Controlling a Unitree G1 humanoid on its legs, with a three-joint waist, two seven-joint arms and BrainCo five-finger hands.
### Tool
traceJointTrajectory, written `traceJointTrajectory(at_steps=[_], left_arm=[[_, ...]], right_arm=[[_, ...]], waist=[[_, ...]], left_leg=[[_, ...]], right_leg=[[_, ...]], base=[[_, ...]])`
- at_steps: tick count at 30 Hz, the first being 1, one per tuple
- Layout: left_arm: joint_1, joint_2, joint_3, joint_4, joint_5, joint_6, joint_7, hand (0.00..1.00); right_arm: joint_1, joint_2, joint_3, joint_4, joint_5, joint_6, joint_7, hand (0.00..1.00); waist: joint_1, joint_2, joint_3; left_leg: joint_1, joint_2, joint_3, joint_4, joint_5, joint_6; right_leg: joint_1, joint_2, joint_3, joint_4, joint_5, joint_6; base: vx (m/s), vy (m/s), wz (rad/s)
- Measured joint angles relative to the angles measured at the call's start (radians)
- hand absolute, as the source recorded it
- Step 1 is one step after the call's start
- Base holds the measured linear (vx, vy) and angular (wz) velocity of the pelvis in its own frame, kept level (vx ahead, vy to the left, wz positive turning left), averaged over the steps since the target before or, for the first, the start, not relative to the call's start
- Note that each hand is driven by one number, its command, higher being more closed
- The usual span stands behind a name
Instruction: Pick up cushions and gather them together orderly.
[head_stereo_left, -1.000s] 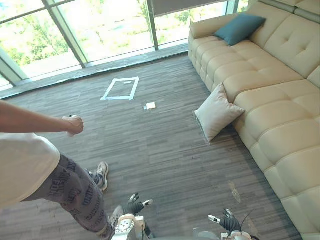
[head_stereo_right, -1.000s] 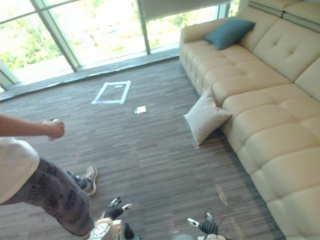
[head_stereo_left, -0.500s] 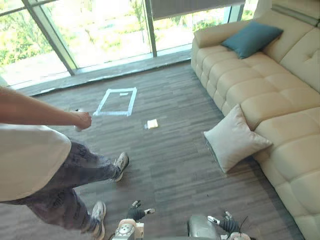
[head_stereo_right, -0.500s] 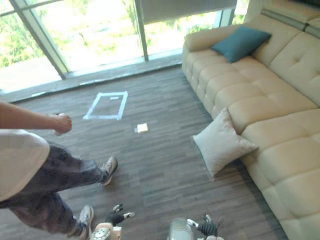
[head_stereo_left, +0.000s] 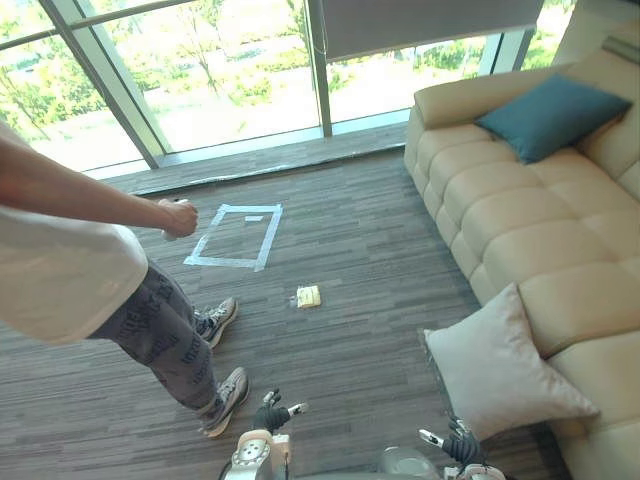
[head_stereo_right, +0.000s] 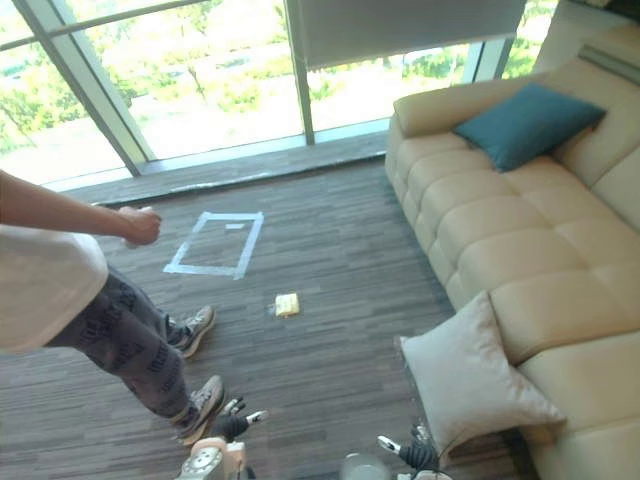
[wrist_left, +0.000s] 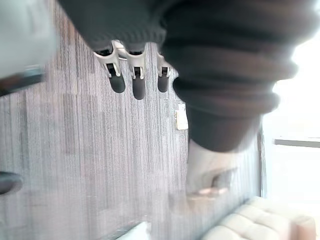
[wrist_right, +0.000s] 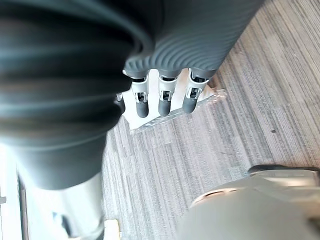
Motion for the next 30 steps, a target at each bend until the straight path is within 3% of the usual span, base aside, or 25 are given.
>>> traceJointTrajectory(at_steps=[2, 3, 4, 5, 6, 8, 10, 12, 15, 17, 19, 20, 21, 22, 23, 24, 25, 27, 28, 30], left_arm=[[0.000, 0.005, -0.023, 0.011, -0.001, -0.006, 0.004, 0.00], [-0.003, 0.005, -0.031, 0.022, -0.001, -0.006, 0.004, 0.00], [-0.006, 0.003, -0.035, 0.029, -0.001, -0.007, 0.004, 0.00], [-0.004, 0.006, -0.036, 0.030, -0.002, -0.007, 0.004, 0.00], [0.000, 0.016, -0.037, 0.031, -0.002, -0.008, 0.005, 0.00], [-0.018, 0.036, -0.042, 0.043, -0.006, -0.008, 0.008, 0.00], [-0.035, 0.052, -0.087, 0.059, -0.017, -0.004, 0.019, 0.00], [-0.034, 0.062, -0.118, 0.060, -0.022, -0.003, 0.025, 0.00], [-0.041, 0.076, -0.146, 0.088, -0.025, -0.002, 0.032, 0.00], [-0.070, 0.101, -0.153, 0.097, -0.028, -0.005, 0.033, 0.00], [-0.099, 0.107, -0.153, 0.100, -0.028, -0.005, 0.034, 0.00], [-0.105, 0.108, -0.154, 0.109, -0.027, -0.006, 0.032, 0.00], [-0.101, 0.108, -0.154, 0.116, -0.027, -0.006, 0.029, 0.00], [-0.104, 0.084, -0.152, 0.133, -0.024, -0.005, 0.025, 0.00], [-0.108, 0.073, -0.161, 0.138, -0.012, -0.005, 0.016, 0.00], [-0.111, 0.062, -0.167, 0.136, -0.002, -0.006, 0.014, 0.00], [-0.111, 0.048, -0.168, 0.137, 0.004, -0.006, 0.012, 0.00], [-0.109, 0.033, -0.177, 0.136, 0.019, -0.006, 0.009, 0.00], [-0.103, 0.025, -0.175, 0.136, 0.020, -0.007, 0.004, 0.00], [-0.083, 0.015, -0.170, 0.131, 0.020, -0.007, 0.002, 0.00]], right_arm=[[-0.014, 0.000, -0.003, 0.017, 0.000, -0.014, 0.000, 0.00], [-0.008, -0.009, -0.002, 0.025, -0.001, -0.013, -0.002, 0.00], [-0.005, -0.018, -0.003, 0.032, -0.004, -0.012, -0.002, 0.00], [0.008, -0.017, -0.002, 0.046, -0.009, -0.011, -0.003, 0.00], [0.017, -0.007, -0.002, 0.058, -0.010, -0.009, -0.004, 0.00], [0.029, 0.018, 0.009, 0.055, -0.009, -0.010, -0.004, 0.00], [0.005, 0.022, 0.012, 0.055, -0.011, -0.008, -0.003, 0.00], [-0.030, 0.009, 0.022, 0.056, -0.010, -0.009, -0.002, 0.00], [-0.095, -0.017, 0.069, 0.052, -0.010, -0.025, -0.002, 0.00], [-0.122, 0.008, 0.090, 0.053, -0.011, -0.030, 0.001, 0.00], [-0.147, 0.015, 0.090, 0.050, -0.012, -0.034, 0.002, 0.00], [-0.148, 0.016, 0.098, 0.049, -0.012, -0.035, 0.000, 0.00], [-0.138, 0.020, 0.101, 0.049, -0.009, -0.035, -0.001, 0.00], [-0.163, 0.007, 0.099, 0.047, -0.011, -0.039, -0.002, 0.00], [-0.173, 0.005, 0.099, 0.047, -0.012, -0.041, -0.002, 0.00], [-0.173, 0.004, 0.094, 0.045, -0.009, -0.043, -0.001, 0.00], [-0.171, -0.003, 0.093, 0.043, -0.009, -0.044, -0.001, 0.00], [-0.167, -0.012, 0.104, 0.043, -0.012, -0.042, 0.001, 0.00], [-0.164, -0.017, 0.112, 0.053, -0.012, -0.042, 0.002, 0.00], [-0.161, -0.018, 0.126, 0.057, -0.012, -0.039, 0.005, 0.00]], waist=[[0.000, 0.005, -0.002], [-0.001, 0.013, -0.007], [-0.001, 0.020, -0.011], [0.002, 0.018, -0.017], [-0.005, -0.005, -0.032], [-0.020, -0.049, -0.062], [-0.019, -0.060, -0.068], [-0.018, -0.055, -0.060], [-0.018, 0.013, -0.043], [-0.020, 0.021, -0.040], [-0.029, 0.033, -0.031], [-0.032, 0.026, -0.028], [-0.037, 0.004, -0.028], [-0.039, 0.052, -0.004], [-0.048, 0.062, 0.006], [-0.053, 0.062, 0.012], [-0.058, 0.059, 0.013], [-0.066, 0.053, 0.015], [-0.064, 0.045, 0.020], [-0.053, 0.045, 0.021]], left_leg=[[-0.019, -0.086, -0.171, -0.407, 0.066, -0.030], [-0.029, -0.096, -0.251, -0.510, 0.105, -0.046], [-0.039, -0.095, -0.282, -0.528, 0.112, -0.042], [-0.038, -0.105, -0.288, -0.481, 0.182, -0.022], [-0.053, -0.132, -0.269, -0.409, 0.183, 0.000], [-0.085, -0.151, -0.189, -0.315, 0.100, 0.031], [-0.081, -0.161, -0.124, -0.318, 0.072, 0.055], [0.015, -0.159, -0.042, -0.415, 0.065, 0.068], [0.208, -0.112, 0.086, -0.566, 0.066, 0.066], [0.235, -0.084, 0.144, -0.576, 0.066, 0.066], [0.259, -0.056, 0.180, -0.589, 0.066, 0.066], [0.282, -0.062, 0.202, -0.593, 0.066, 0.050], [0.312, -0.084, 0.216, -0.592, 0.059, 0.018], [0.349, -0.048, 0.223, -0.585, 0.039, -0.015], [0.350, -0.053, 0.201, -0.584, 0.045, -0.021], [0.354, -0.069, 0.182, -0.588, 0.064, -0.038], [0.352, -0.081, 0.173, -0.554, 0.123, -0.067], [0.314, -0.037, 0.144, -0.353, 0.138, -0.093], [0.268, 0.007, 0.119, -0.183, 0.175, -0.121], [0.202, 0.042, 0.079, 0.015, 0.126, -0.142]], right_leg=[[0.001, -0.012, 0.098, 0.004, -0.032, 0.035], [0.001, -0.012, 0.145, 0.012, -0.055, 0.055], [0.002, -0.012, 0.187, 0.027, -0.082, 0.070], [0.014, -0.022, 0.250, 0.056, -0.123, 0.096], [0.018, -0.059, 0.308, 0.069, -0.144, 0.111], [-0.045, -0.102, 0.382, 0.143, -0.125, 0.130], [-0.158, -0.103, 0.439, 0.281, -0.063, 0.168], [-0.262, -0.112, 0.397, 0.433, 0.016, 0.228], [-0.374, -0.103, 0.065, 0.455, -0.065, 0.151], [-0.458, -0.080, -0.115, 0.395, -0.063, 0.123], [-0.538, -0.043, -0.246, 0.283, -0.009, 0.062], [-0.543, -0.013, -0.251, 0.142, 0.095, 0.042], [-0.528, -0.009, -0.236, 0.036, 0.262, -0.004], [-0.509, 0.040, -0.231, 0.063, 0.266, -0.046], [-0.504, 0.038, -0.214, 0.069, 0.243, -0.050], [-0.502, 0.033, -0.201, 0.084, 0.228, -0.049], [-0.488, 0.020, -0.192, 0.110, 0.188, -0.039], [-0.427, 0.004, -0.187, 0.105, 0.147, -0.024], [-0.382, 0.006, -0.174, 0.088, 0.126, -0.013], [-0.320, 0.016, -0.141, 0.058, 0.104, -0.008]], base=[[0.40, 0.274, -1.43], [0.44, 0.329, -1.34], [0.49, 0.401, -1.44], [0.42, 0.348, -1.44], [0.52, 0.424, -1.25], [0.55, 0.408, -0.82], [0.50, 0.335, -0.69], [0.33, 0.218, -1.10], [0.28, 0.201, -1.50], [0.25, 0.052, -0.97], [0.33, -0.049, -0.86], [0.34, -0.054, -0.73], [0.37, -0.039, -0.86], [0.35, -0.051, -0.75], [0.32, -0.055, -0.71], [0.26, -0.086, -0.30], [0.25, -0.118, -0.07], [0.24, -0.138, 0.07], [0.14, -0.093, -0.10], [0.13, -0.061, -0.40]])
